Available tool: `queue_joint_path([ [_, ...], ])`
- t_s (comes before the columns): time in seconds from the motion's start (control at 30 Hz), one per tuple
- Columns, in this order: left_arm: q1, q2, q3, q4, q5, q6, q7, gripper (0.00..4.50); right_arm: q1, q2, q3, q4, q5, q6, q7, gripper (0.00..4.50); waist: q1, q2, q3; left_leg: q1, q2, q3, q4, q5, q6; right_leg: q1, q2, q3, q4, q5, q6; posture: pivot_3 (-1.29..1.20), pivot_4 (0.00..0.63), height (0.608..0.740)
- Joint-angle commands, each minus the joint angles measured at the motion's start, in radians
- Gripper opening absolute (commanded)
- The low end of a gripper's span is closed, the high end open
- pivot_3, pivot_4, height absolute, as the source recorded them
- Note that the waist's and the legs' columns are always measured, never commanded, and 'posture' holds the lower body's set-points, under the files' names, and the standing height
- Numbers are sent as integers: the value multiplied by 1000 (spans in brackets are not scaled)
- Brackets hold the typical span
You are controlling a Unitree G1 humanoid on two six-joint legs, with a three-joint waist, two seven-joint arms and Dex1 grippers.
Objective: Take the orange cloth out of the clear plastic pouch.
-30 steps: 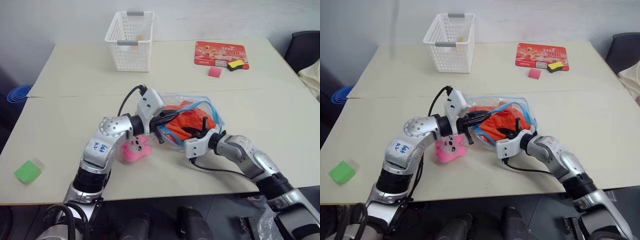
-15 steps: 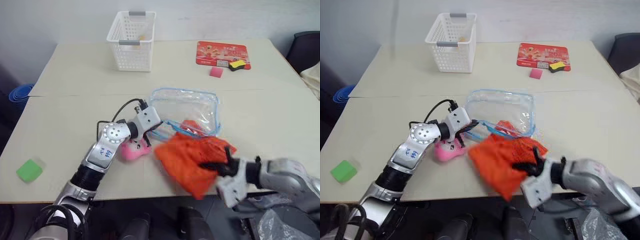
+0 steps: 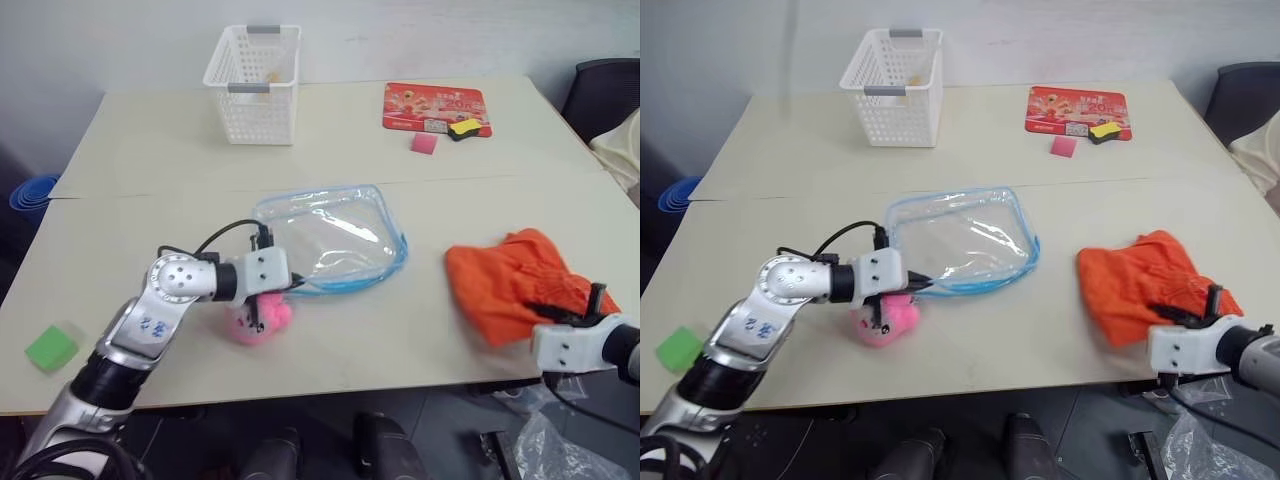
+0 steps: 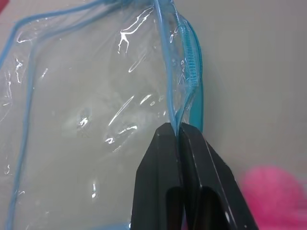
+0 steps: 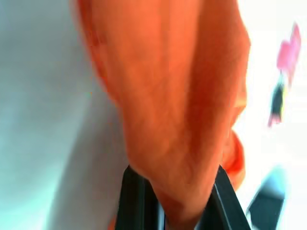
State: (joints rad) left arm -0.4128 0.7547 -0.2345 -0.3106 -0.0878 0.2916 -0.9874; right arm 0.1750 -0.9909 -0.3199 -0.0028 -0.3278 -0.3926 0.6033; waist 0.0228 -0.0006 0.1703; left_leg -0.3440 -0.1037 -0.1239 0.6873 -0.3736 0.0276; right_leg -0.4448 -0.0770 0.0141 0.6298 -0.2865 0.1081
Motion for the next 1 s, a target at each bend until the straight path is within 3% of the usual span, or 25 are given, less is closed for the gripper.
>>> queue_joint_path([
  [0.03,2,9,4,-58,-34,9,-40,0,-64,68,61,-73,39,102,-5,35,1,0,0,0,0,0,0,0,0,0,0,0,0,0,0,0,150,740],
  [0.13,-10,8,-6,-36,-7,-1,-36,0,-95,101,105,-92,38,174,11,35,1,0,0,0,0,0,-1,0,0,0,0,0,0,0,0,0,150,740],
  [0.23,-9,6,-2,-30,-20,27,-41,655,-94,127,105,-137,110,260,50,853,4,0,0,0,-1,0,-1,0,1,0,-1,0,0,0,0,0,150,740],
  [0.37,0,0,45,-25,-72,83,-36,1846,-39,120,69,-198,193,321,114,2187,4,0,0,0,-1,0,-1,0,1,0,0,0,0,0,0,0,150,740],
  [0.53,10,-16,191,-59,-289,265,-52,3416,99,123,-92,-339,467,521,268,3922,5,0,0,0,0,-1,-2,0,1,0,0,0,0,0,0,0,150,740],
  [0.6,14,13,286,-49,-385,350,-66,4014,152,122,-221,-377,621,638,338,4500,5,0,0,0,0,-1,-2,0,1,1,0,0,0,0,0,0,150,740],
  [0.67,29,85,382,7,-435,376,-121,4470,212,106,-374,-362,757,769,422,4500,3,1,0,1,0,-1,-2,0,1,1,0,0,-1,0,0,0,150,740],
  [0.83,73,257,453,254,-342,157,-258,4470,295,41,-605,-203,882,931,571,4500,3,1,0,6,0,0,-6,0,0,3,0,0,-2,0,-1,0,150,740],
  [1.0,2,301,439,465,-292,35,-290,4470,270,-2,-667,-69,911,975,613,4500,4,2,1,8,0,0,-7,0,1,7,-1,1,-4,-1,-1,0,150,740],
])
